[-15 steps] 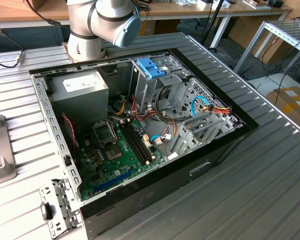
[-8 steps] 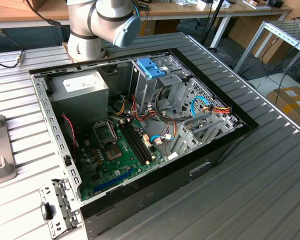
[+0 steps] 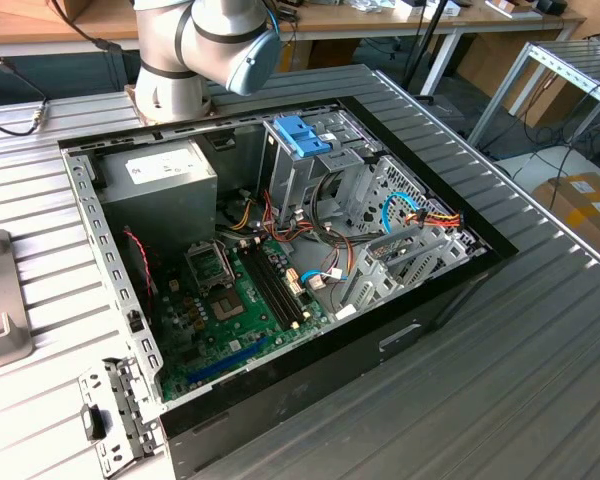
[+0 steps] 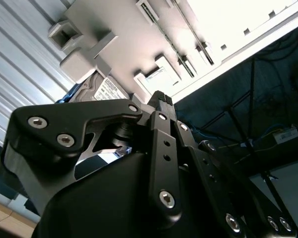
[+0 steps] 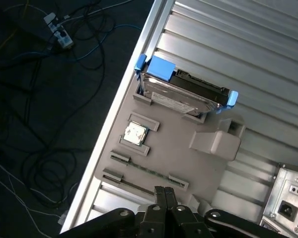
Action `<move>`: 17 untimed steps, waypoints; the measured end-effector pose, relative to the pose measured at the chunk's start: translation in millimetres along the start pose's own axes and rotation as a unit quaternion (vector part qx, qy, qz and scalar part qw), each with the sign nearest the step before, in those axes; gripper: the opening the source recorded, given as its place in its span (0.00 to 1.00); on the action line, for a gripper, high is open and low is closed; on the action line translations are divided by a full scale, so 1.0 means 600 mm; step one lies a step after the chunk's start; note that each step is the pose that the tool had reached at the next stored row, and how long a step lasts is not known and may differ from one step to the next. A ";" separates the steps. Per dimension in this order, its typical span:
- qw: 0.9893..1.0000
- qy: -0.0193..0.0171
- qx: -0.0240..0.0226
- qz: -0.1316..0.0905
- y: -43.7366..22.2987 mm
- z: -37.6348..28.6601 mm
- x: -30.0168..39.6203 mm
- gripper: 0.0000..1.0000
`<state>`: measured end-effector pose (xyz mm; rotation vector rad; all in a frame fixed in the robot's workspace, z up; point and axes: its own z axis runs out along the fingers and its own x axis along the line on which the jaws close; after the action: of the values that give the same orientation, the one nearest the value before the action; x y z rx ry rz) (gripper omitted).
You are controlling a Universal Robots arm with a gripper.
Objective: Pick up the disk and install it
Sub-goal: 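Pick up the disk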
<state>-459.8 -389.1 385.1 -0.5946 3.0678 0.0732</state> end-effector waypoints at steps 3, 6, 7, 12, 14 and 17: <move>1.000 0.001 0.000 -0.012 0.000 0.000 0.000 0.10; 1.000 0.001 -0.001 -0.021 0.000 0.000 0.000 0.10; 1.000 0.001 -0.001 -0.025 0.000 0.000 0.000 0.10; 0.999 0.002 -0.001 -0.043 0.000 0.000 0.000 0.10; 0.999 0.002 -0.001 -0.051 0.000 0.000 0.000 0.10; 0.998 0.003 -0.002 -0.061 0.000 0.000 0.000 0.10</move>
<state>-459.8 -389.1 385.1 -0.7814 3.0285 0.0747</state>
